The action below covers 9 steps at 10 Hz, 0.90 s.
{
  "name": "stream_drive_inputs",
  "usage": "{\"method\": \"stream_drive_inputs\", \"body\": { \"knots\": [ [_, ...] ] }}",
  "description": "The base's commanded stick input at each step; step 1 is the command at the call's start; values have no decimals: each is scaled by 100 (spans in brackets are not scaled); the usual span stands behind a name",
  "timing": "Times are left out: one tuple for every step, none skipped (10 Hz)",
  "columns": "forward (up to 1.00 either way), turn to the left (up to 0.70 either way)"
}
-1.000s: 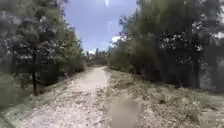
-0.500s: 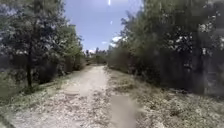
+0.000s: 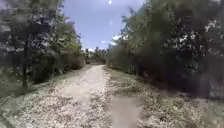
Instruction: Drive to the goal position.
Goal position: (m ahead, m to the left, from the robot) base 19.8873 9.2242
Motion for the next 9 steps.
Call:
{"method": "stream_drive_inputs", "body": {
  "knots": [
    [50,1],
    [50,1],
    [50,1],
    [50,1],
    [50,1],
    [50,1],
    [50,1],
    [50,1],
    [50,1]
  ]
}}
